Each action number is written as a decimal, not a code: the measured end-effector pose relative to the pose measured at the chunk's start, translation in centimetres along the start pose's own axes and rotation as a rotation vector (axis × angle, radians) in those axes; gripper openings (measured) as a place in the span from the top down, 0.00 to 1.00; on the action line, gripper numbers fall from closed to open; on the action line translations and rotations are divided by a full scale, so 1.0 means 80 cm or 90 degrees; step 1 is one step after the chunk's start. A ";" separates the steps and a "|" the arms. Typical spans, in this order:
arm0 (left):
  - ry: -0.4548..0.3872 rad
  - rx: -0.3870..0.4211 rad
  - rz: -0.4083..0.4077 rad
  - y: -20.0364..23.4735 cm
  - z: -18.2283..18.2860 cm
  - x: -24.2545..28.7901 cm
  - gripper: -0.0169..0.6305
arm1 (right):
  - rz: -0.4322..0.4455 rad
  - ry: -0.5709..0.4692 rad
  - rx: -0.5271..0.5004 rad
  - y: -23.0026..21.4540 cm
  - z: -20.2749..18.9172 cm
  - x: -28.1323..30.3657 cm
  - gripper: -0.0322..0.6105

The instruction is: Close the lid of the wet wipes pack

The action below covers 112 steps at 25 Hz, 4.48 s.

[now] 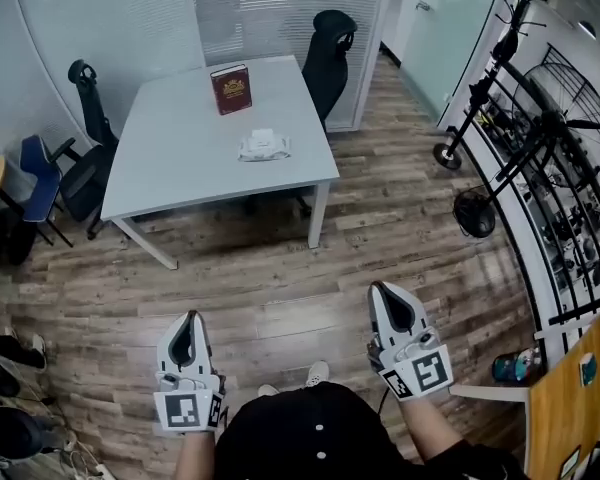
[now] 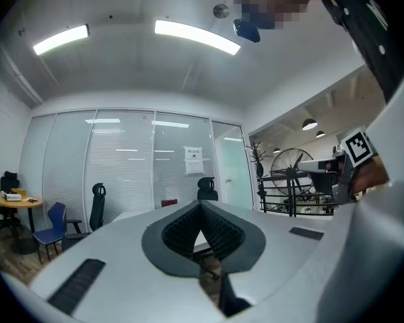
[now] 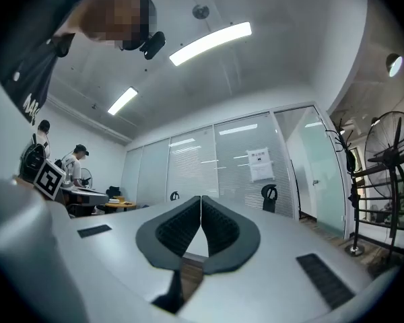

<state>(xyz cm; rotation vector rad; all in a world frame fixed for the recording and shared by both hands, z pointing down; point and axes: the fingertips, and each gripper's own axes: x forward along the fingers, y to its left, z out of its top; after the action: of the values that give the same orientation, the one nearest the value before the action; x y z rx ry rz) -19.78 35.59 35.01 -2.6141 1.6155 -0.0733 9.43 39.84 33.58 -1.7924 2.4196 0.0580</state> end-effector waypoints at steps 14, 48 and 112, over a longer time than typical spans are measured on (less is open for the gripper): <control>0.013 0.010 0.019 -0.030 0.001 0.006 0.95 | 0.000 -0.002 0.025 -0.036 -0.008 -0.005 0.47; -0.003 -0.002 0.037 -0.040 0.000 0.094 0.95 | 0.029 0.013 0.025 -0.093 -0.033 0.057 0.49; -0.004 -0.012 -0.008 0.154 -0.030 0.317 0.95 | -0.008 0.052 0.039 -0.106 -0.082 0.334 0.52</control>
<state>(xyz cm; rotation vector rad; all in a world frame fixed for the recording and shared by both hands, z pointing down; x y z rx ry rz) -19.60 7.32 36.47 -2.6363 1.6050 -0.0504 9.36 11.25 37.09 -1.8187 2.4357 -0.0909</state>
